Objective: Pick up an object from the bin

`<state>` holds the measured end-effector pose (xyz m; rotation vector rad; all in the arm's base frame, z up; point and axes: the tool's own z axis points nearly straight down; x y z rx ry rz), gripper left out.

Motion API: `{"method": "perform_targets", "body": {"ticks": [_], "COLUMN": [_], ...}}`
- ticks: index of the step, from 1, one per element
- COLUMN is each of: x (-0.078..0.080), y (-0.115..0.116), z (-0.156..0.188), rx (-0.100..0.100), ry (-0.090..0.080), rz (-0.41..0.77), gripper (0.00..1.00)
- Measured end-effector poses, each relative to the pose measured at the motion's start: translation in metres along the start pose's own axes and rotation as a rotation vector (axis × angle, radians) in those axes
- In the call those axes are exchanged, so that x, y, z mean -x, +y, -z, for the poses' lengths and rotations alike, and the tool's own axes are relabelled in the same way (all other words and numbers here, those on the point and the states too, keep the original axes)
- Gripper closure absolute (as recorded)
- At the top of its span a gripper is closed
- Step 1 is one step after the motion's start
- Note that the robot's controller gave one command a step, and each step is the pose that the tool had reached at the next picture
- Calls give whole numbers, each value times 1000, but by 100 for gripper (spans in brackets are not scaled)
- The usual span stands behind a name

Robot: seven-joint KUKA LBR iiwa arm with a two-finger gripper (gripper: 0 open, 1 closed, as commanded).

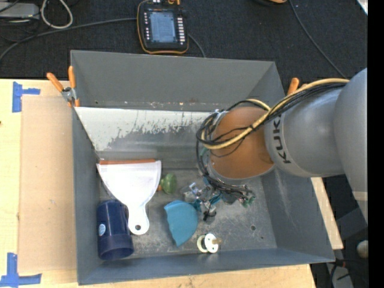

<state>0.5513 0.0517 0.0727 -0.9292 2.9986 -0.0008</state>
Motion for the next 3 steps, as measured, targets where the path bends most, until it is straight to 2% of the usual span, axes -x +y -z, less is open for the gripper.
{"method": "perform_targets", "body": {"ticks": [2,3], "x": [0,-2], "y": [1,3], "z": [19,41], "rx": [1,7], "ry": [-2,7], "rz": [-1,-2], "gripper": [100,100]}}
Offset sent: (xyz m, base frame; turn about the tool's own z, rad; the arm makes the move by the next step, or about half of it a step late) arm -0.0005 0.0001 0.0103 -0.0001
